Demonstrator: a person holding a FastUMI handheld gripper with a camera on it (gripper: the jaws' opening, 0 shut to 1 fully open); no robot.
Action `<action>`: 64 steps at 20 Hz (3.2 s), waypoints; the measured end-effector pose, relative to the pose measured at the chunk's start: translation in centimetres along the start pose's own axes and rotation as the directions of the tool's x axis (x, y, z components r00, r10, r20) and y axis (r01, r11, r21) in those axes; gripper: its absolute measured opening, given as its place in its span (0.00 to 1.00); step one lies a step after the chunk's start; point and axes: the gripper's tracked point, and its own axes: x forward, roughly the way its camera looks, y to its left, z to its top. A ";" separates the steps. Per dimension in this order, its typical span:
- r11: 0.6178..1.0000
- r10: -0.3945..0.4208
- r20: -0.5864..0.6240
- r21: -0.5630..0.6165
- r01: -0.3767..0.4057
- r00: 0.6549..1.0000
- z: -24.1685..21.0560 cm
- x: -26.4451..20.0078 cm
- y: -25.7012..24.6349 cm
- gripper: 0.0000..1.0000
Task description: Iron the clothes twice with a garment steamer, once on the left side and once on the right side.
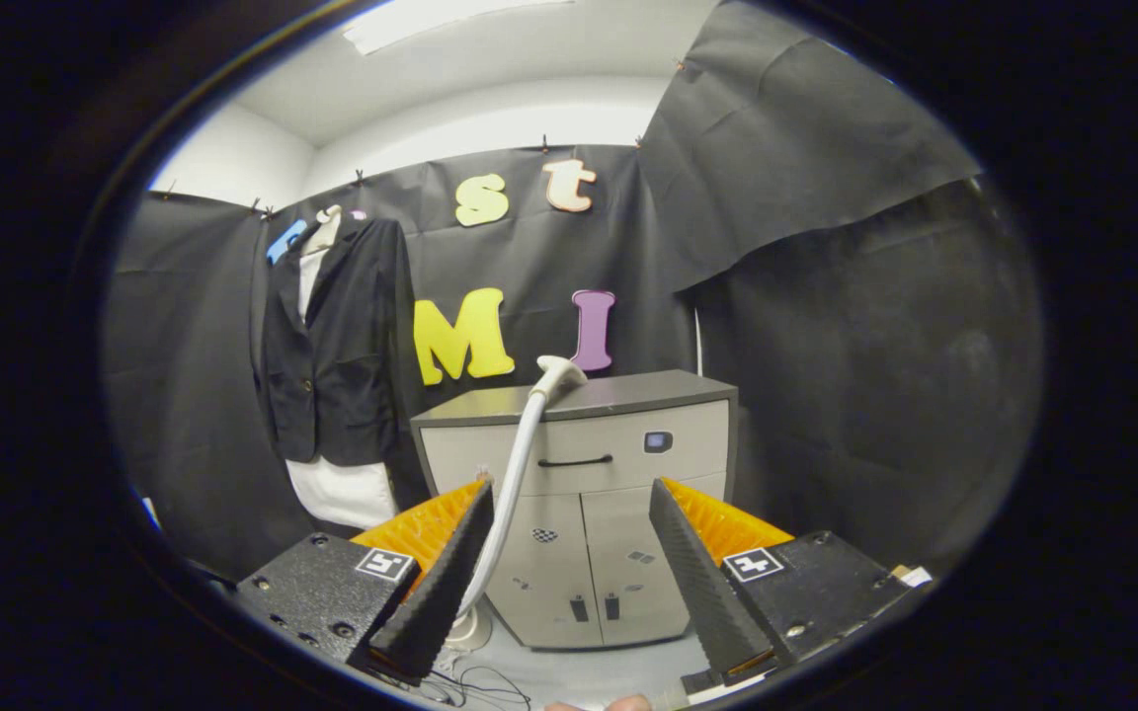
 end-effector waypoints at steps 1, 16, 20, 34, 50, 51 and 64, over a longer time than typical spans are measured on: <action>1.000 -0.002 -0.001 -0.005 0.002 1.000 0.0 0.0 0.2 0.99; 0.999 -0.014 -0.005 -0.038 0.013 1.000 0.4 1.7 4.4 0.99; 0.999 -0.046 -0.046 -0.025 0.045 0.998 -0.4 2.3 6.1 0.99; 0.986 -0.169 -0.077 -0.017 0.168 0.983 -1.0 4.2 8.4 0.99; 0.993 -0.019 -0.220 0.113 0.045 0.975 4.1 22.1 6.9 0.98; 0.990 -0.012 -0.230 0.131 0.043 0.973 4.8 23.3 6.8 0.99; 0.982 -0.016 -0.440 0.164 0.098 0.898 6.7 37.0 5.7 0.95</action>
